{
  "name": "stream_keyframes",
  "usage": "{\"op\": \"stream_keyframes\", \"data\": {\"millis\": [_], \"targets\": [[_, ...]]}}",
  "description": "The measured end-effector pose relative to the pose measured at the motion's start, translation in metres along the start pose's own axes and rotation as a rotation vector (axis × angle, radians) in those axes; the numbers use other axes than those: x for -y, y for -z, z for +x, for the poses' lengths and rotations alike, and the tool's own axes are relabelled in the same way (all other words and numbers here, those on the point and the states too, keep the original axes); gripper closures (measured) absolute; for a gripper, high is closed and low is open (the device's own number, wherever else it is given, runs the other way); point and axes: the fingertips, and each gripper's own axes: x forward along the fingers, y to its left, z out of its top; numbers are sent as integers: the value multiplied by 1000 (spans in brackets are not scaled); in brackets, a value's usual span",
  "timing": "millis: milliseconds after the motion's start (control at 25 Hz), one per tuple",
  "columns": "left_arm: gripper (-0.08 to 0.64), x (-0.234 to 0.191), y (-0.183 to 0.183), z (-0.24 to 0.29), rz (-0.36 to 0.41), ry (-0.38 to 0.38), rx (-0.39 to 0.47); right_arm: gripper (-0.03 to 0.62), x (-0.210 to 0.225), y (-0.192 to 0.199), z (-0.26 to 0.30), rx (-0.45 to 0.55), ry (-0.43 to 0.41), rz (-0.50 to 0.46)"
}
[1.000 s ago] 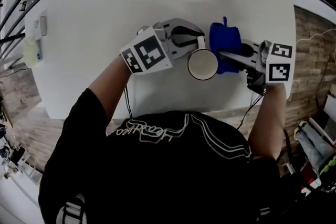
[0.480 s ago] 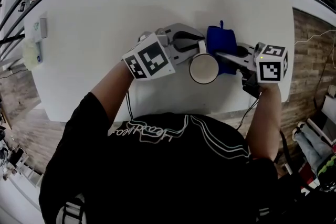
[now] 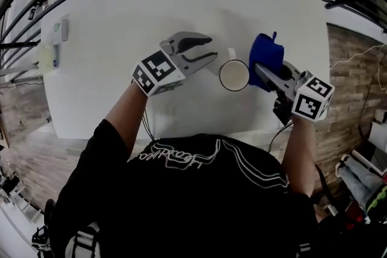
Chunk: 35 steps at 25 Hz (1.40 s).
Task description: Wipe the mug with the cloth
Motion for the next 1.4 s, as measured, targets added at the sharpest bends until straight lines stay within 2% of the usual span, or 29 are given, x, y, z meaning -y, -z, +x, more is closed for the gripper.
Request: {"op": "stream_keyframes", "data": {"millis": [160,280,400,480,600,760,920,1040,1200,1400], "targets": [[425,22,-17,-42,-126,-169,98,538,-44,-8,-27,85,17,-93],[470,60,-30,-73,-207,-238,191,538,-93,-5,-46,124,-10,-178],[517,116,-54,-107,-269,-224,325,538,-148,11,-68,130,-50,-235],[543,154,-76,-126,-282,-196,406,538,-181,21,-86,134,-72,-270],[552,218,-103,-140,-273,-148,458,538,-224,35,-114,143,-78,-320],[552,288,-122,-140,-223,-137,447,538,-272,51,-143,145,-92,-370],[552,343,-131,-133,-93,-148,380,538,-307,66,-175,177,-82,-402],[552,370,-144,-135,-37,-165,365,538,-319,71,-190,209,-75,-411],[552,401,-143,-131,-12,-158,356,538,-330,92,-200,192,-76,-442],[552,410,-152,-130,-32,-175,363,538,-335,97,-208,173,-97,-430]]}}
